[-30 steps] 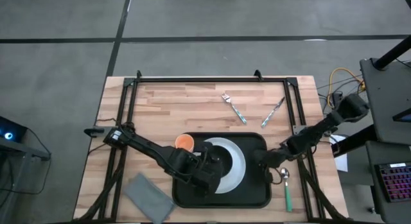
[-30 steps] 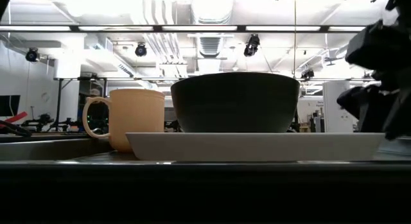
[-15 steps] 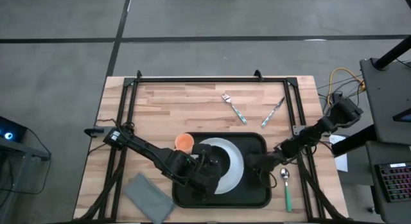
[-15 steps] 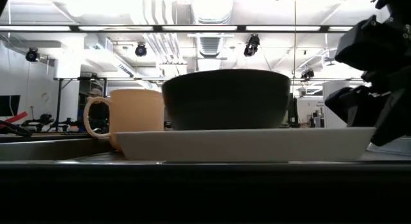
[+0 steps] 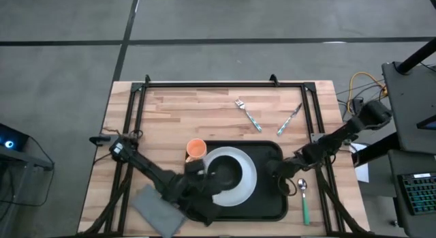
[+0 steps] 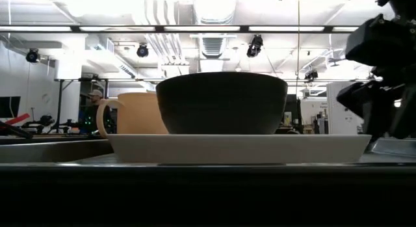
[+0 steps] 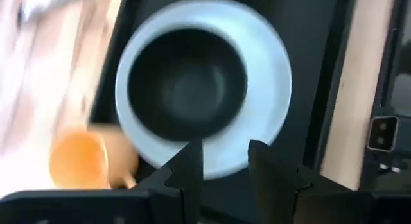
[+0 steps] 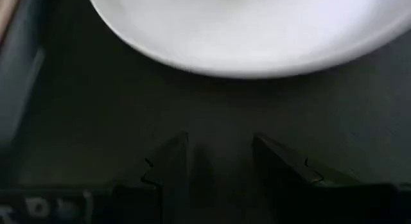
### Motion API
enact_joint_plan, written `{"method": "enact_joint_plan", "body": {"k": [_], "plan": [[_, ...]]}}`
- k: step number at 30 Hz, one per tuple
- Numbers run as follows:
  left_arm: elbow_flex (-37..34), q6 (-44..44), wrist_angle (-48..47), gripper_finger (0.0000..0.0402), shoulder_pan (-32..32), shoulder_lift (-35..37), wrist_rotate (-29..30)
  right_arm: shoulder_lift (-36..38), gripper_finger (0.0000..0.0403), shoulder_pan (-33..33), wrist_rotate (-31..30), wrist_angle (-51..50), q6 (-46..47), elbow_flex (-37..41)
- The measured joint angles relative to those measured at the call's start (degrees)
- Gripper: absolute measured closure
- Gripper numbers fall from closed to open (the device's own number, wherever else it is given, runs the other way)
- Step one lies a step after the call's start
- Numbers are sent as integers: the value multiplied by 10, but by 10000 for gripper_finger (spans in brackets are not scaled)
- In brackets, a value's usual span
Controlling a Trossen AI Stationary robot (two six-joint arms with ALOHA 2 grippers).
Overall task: Set up tray
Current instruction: Put the gray napkin to the right of the white plate on the black tray
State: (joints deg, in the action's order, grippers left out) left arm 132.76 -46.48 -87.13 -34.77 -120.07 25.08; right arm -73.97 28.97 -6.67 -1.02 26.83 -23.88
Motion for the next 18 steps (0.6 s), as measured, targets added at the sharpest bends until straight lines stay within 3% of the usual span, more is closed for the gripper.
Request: {"method": "enact_joint_plan", "body": {"k": [7,9,18], "plan": [[-38,-220,-28,297,-53,7,-15,111,239,0,-28,-96,-8,1],[-67,-265,-29,297,-56,15,-48,138,239,0,-29,-95,-17,1],[-313,-361,-5,297,-57,77,-177,204,239,0,-29,-122,-60,3]]}}
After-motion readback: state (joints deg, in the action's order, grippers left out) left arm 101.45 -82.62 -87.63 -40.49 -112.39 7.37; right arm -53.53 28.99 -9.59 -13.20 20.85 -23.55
